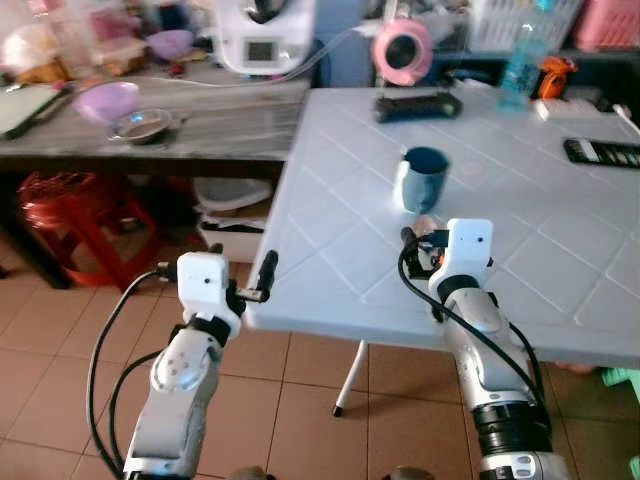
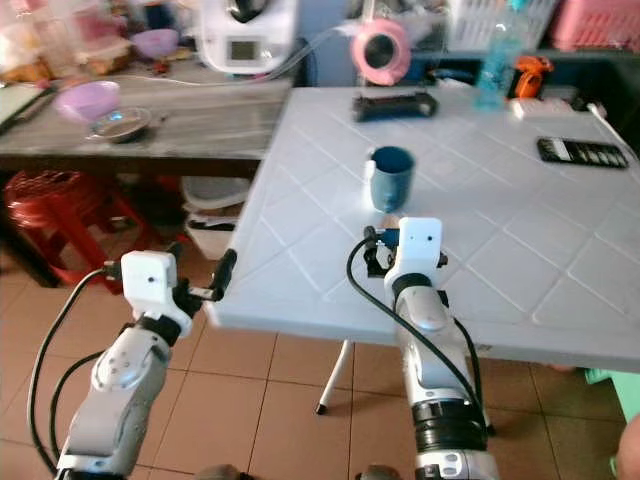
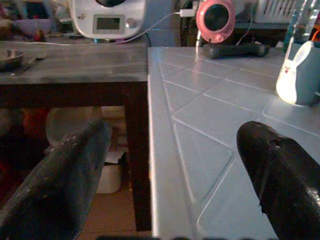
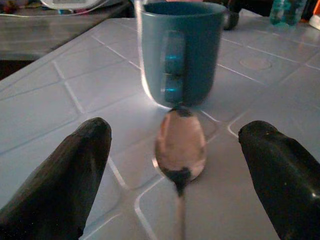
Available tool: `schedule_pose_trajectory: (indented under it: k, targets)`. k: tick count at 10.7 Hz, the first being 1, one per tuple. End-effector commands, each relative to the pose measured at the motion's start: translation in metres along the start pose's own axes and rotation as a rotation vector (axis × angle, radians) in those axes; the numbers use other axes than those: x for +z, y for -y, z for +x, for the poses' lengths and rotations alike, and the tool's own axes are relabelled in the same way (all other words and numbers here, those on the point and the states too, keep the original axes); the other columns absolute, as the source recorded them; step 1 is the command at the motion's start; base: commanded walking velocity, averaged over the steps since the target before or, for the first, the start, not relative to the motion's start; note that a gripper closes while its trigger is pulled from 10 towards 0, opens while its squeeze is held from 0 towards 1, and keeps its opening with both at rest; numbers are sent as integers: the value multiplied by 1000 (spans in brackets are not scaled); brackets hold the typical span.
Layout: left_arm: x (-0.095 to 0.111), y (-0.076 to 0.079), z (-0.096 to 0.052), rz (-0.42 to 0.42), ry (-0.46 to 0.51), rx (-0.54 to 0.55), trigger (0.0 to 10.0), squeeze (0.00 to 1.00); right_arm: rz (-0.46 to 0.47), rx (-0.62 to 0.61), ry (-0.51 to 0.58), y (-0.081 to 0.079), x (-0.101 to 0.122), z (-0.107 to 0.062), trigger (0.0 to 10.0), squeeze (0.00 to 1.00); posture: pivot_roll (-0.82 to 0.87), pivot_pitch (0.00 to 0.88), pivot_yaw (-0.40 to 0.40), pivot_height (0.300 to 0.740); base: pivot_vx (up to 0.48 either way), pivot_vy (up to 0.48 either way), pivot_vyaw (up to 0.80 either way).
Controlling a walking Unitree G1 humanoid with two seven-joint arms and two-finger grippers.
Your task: Setting the table
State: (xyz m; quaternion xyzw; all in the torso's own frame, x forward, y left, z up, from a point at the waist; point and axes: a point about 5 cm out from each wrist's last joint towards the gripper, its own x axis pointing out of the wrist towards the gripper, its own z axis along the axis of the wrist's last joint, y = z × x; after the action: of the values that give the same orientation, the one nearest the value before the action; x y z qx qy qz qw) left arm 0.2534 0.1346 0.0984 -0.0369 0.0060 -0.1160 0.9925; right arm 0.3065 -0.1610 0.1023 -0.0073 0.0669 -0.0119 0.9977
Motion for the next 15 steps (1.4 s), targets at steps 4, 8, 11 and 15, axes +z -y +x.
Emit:
schedule_pose_trajectory:
  k: [4,8,11,15]
  targets:
    - [3,-2,-2,12,2,-1,10000,0,-15,-23,-89,8,-18,-11,10000,0,-23,19,69,740,0,0,0]
    - [3,-1,0,15,-1,-12,10000,0,-1,-15,-134,9,-12,2,10000,0,-22,22,73,740,0,0,0]
    - [1,-3,-2,31,-17,-2,10000,0,-9,35,-187,3,-17,4,9569,0,-17,24,73,740,0,0,0]
    - [1,-3,-2,29,-19,-3,10000,0,-19,47,-227,-3,-27,-12,4706,0,-23,35,69,740,0,0,0]
